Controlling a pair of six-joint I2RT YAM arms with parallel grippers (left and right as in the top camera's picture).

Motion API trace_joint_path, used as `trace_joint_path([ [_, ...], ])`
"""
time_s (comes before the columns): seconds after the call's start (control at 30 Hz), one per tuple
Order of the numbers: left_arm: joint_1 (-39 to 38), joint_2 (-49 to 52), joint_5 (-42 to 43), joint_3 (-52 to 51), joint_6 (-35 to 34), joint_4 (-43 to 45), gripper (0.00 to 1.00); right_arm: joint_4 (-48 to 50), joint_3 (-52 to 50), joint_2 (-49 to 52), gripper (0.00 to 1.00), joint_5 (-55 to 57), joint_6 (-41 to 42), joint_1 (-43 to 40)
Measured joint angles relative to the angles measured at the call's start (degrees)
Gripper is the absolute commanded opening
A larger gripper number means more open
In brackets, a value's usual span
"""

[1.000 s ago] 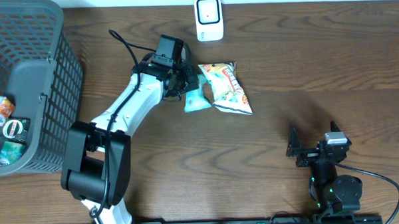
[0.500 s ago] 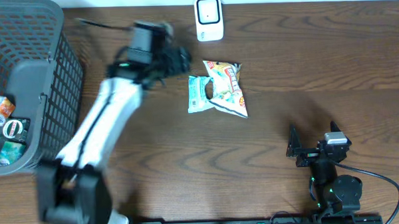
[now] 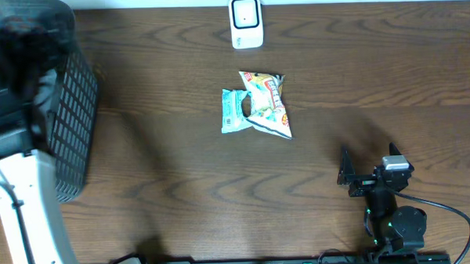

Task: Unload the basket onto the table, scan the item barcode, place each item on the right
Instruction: 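Reach into the basket and grasp the blue-and-white wipes pack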

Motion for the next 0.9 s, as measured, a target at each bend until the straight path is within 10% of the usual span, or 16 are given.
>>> trace_joint_path([
  [0.33,17.2,3.48,-8.92,0.0,0.72,-12.85,0.89,0.02,0.0,0.0,0.99,0.0,0.02,0.0],
  [0.9,18.29,22.93,-24.57,0.0,11.5,-28.0,0.89,0.0,0.0,0.0,0.99,0.0,0.02,0.0],
])
